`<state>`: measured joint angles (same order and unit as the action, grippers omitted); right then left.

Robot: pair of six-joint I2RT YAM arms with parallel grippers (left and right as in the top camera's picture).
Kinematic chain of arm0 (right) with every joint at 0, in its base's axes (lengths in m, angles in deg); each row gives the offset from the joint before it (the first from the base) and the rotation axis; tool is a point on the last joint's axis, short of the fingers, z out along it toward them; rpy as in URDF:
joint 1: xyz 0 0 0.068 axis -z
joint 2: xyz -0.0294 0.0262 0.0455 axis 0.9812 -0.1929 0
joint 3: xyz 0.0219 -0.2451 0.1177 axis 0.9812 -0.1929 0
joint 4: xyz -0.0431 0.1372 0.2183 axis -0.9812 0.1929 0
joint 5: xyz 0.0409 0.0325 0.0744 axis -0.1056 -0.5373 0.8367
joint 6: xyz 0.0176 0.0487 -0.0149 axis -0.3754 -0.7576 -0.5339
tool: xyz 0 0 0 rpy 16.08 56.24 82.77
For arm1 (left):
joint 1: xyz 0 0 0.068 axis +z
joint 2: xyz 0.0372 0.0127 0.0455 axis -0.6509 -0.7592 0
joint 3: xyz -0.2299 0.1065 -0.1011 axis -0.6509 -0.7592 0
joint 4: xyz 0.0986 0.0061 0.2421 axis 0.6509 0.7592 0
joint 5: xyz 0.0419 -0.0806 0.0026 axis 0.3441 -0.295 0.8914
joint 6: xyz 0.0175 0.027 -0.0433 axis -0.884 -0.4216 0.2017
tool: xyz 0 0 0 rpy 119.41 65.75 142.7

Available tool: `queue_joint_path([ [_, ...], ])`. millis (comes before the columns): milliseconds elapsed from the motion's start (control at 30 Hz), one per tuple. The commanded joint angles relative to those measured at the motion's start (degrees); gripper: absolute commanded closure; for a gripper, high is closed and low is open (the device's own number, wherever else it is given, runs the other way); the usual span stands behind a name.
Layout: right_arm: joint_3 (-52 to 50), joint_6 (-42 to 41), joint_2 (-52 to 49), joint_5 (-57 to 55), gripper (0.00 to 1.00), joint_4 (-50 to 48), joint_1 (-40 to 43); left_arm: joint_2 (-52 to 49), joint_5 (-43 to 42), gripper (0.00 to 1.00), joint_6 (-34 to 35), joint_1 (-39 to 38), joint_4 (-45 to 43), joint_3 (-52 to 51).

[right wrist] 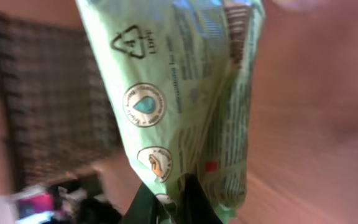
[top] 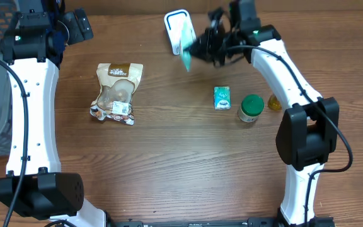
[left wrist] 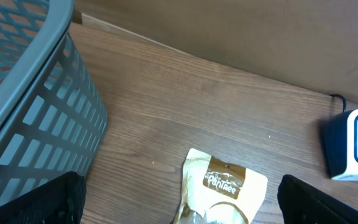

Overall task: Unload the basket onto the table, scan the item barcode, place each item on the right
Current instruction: 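Lower the teal wipes pack onto the table and release it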

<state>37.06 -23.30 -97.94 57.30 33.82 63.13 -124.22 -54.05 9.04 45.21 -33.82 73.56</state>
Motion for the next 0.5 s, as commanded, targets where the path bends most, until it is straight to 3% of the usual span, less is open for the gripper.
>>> queue_joint_path([
  [0, -0.39, 12.70, 0.33, -13.29, 0.96, 9.03, -3.21, -0.20, 0.52, 0.00, 0.79, 0.26, -0.07, 0.50],
  [233, -3.91, 13.99, 0.28, -33.33, 0.96, 21.22, -11.02, -0.20, 0.52, 0.01, 0.76, 0.26, -0.07, 0.50],
  [467, -10.32, 12.83, 0.28, -43.76, 0.96, 22.29, -16.04, -0.20, 0.52, 0.00, 0.79, 0.24, -0.07, 0.50],
])
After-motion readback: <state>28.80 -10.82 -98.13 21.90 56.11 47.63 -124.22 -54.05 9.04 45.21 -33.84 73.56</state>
